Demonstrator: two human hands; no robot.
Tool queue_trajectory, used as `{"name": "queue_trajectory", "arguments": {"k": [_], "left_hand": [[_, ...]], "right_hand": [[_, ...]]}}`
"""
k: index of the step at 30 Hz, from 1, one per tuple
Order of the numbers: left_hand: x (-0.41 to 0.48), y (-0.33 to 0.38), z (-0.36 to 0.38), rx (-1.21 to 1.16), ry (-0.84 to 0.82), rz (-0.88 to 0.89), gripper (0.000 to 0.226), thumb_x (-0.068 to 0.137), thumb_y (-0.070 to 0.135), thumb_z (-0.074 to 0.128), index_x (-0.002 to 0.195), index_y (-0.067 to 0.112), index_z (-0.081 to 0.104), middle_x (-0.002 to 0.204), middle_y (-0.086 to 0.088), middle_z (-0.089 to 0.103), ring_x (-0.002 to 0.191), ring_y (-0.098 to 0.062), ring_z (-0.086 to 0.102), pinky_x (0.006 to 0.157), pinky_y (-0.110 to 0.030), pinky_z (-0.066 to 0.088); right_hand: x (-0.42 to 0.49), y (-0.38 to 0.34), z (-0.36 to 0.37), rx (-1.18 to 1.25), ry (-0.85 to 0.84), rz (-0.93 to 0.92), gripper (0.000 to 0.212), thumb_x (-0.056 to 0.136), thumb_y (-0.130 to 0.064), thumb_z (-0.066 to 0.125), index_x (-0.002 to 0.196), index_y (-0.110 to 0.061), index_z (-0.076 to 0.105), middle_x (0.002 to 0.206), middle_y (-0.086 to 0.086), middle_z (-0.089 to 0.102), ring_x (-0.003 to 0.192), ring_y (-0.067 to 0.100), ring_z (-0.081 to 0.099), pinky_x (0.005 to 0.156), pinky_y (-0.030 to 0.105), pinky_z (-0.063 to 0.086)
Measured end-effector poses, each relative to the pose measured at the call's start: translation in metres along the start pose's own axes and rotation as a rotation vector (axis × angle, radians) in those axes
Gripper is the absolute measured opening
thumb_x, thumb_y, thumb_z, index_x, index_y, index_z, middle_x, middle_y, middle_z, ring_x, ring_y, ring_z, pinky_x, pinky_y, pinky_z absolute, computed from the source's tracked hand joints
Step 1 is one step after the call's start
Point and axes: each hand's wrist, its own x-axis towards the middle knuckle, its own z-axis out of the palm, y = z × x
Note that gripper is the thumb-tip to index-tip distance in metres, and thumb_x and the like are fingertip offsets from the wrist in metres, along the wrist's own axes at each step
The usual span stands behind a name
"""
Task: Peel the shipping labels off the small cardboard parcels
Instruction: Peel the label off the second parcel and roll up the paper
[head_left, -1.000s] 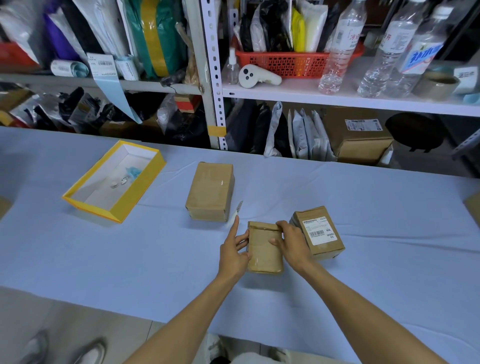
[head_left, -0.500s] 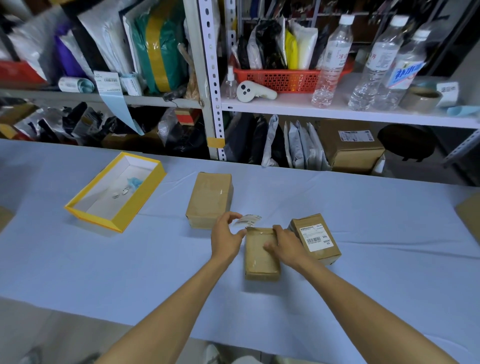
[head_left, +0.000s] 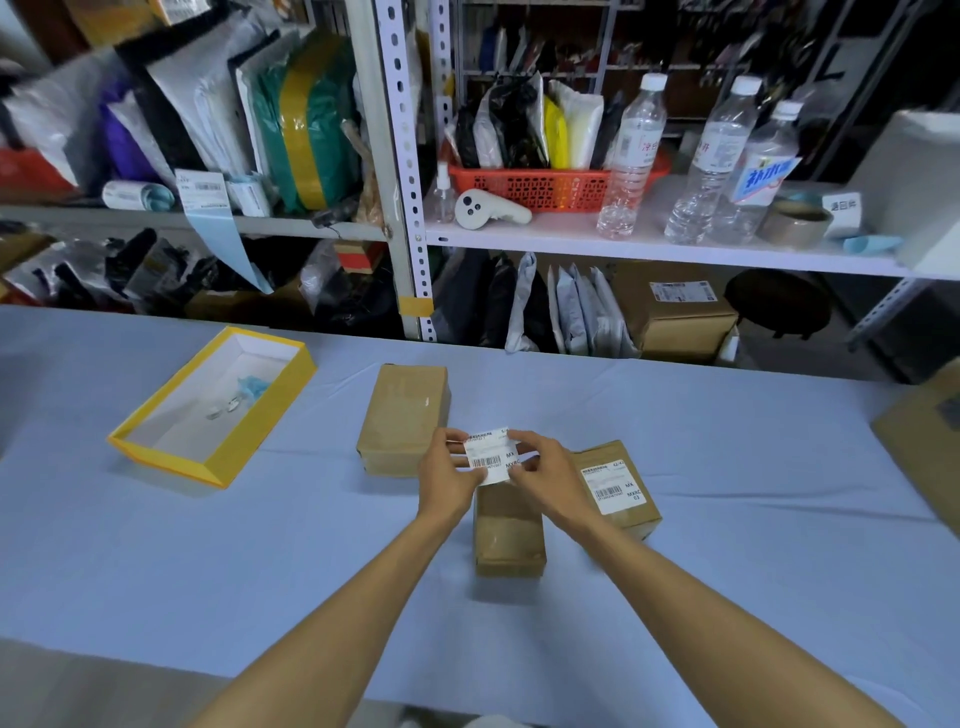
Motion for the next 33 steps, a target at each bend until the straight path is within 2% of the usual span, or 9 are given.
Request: {"name": "queue_trajectory", "arguments": {"k": [5,7,11,15,18,22,26,30,33], "left_hand": [[0.002,-0.005,0.001,-0.016,-0.082,-0.021,0.045,0.069,-0.012,0.074,0.108,0.004,0.056,0.098,-0.010,0.066,0.082,-0.016,0.065,0.063,-0.015,0.054],[0.002,-0.005,0.003,-0.003,-0.111,-0.013,0.042,0.069,-0.009,0.076,0.106,0.004,0.059,0.094,-0.007,0.068,0.082,-0.015,0.066,0.067,-0.018,0.055],[-0.001,-0.005,0.007,0.020,-0.144,0.007,0.023,0.072,-0.005,0.075,0.091,0.004,0.066,0.082,-0.006,0.069,0.078,-0.018,0.067,0.067,-0.018,0.055],[-0.004,-0.004,0.012,0.109,-0.149,0.055,0.004,0.082,0.011,0.072,0.082,0.007,0.071,0.073,-0.001,0.069,0.067,-0.011,0.064,0.058,-0.015,0.048],[-0.003,-0.001,0.015,0.160,-0.135,0.058,0.013,0.086,0.019,0.069,0.083,0.007,0.073,0.075,-0.003,0.071,0.068,-0.015,0.065,0.057,-0.019,0.052],[0.000,0.004,0.025,0.144,-0.165,-0.077,0.019,0.082,0.022,0.072,0.069,0.009,0.075,0.067,-0.006,0.072,0.070,-0.021,0.070,0.074,-0.035,0.060],[-0.001,0.013,0.036,-0.029,-0.162,-0.220,0.018,0.081,0.022,0.074,0.072,0.007,0.076,0.076,-0.009,0.075,0.073,-0.020,0.074,0.082,-0.037,0.060],[0.000,0.017,0.032,-0.264,-0.017,-0.324,0.015,0.078,0.002,0.075,0.066,0.003,0.067,0.075,-0.016,0.070,0.075,-0.029,0.071,0.083,-0.040,0.059],[-0.002,0.015,0.027,-0.266,0.023,-0.347,0.013,0.078,-0.002,0.074,0.071,0.004,0.064,0.072,-0.012,0.066,0.070,-0.028,0.069,0.080,-0.036,0.059]], "right_hand": [[0.001,0.008,-0.002,-0.015,0.004,-0.006,0.035,0.072,0.004,0.068,0.105,-0.004,0.071,0.087,0.006,0.071,0.079,0.016,0.066,0.077,0.036,0.055],[0.002,0.009,-0.001,-0.033,0.015,0.034,0.030,0.074,0.002,0.069,0.103,-0.003,0.071,0.089,0.009,0.071,0.084,0.020,0.067,0.079,0.032,0.054],[0.005,0.006,-0.002,-0.087,0.036,-0.007,0.013,0.071,-0.002,0.074,0.076,-0.014,0.071,0.075,-0.004,0.061,0.070,0.013,0.060,0.068,0.027,0.048],[0.008,0.009,-0.007,-0.078,0.051,-0.016,0.018,0.071,-0.004,0.074,0.066,-0.017,0.063,0.080,-0.003,0.059,0.075,0.012,0.061,0.066,0.024,0.046],[0.005,0.010,-0.006,-0.041,0.092,-0.026,0.018,0.075,0.001,0.067,0.067,-0.014,0.061,0.065,0.001,0.064,0.060,0.012,0.061,0.059,0.024,0.048],[0.002,0.012,-0.002,-0.022,0.162,-0.015,0.017,0.081,0.000,0.067,0.088,-0.014,0.060,0.071,0.005,0.065,0.067,0.017,0.065,0.061,0.031,0.054],[0.004,0.012,-0.005,0.009,0.219,-0.018,0.008,0.081,-0.004,0.067,0.077,-0.009,0.072,0.071,0.003,0.071,0.070,0.015,0.068,0.063,0.025,0.052],[0.005,0.003,-0.011,0.090,0.025,0.013,0.019,0.082,-0.006,0.068,0.099,-0.008,0.076,0.094,0.001,0.075,0.088,0.005,0.068,0.078,0.016,0.051],[0.011,-0.006,-0.014,0.013,-0.050,-0.031,0.018,0.077,-0.011,0.076,0.095,-0.010,0.077,0.087,0.001,0.074,0.079,0.006,0.068,0.071,0.018,0.051]]}}
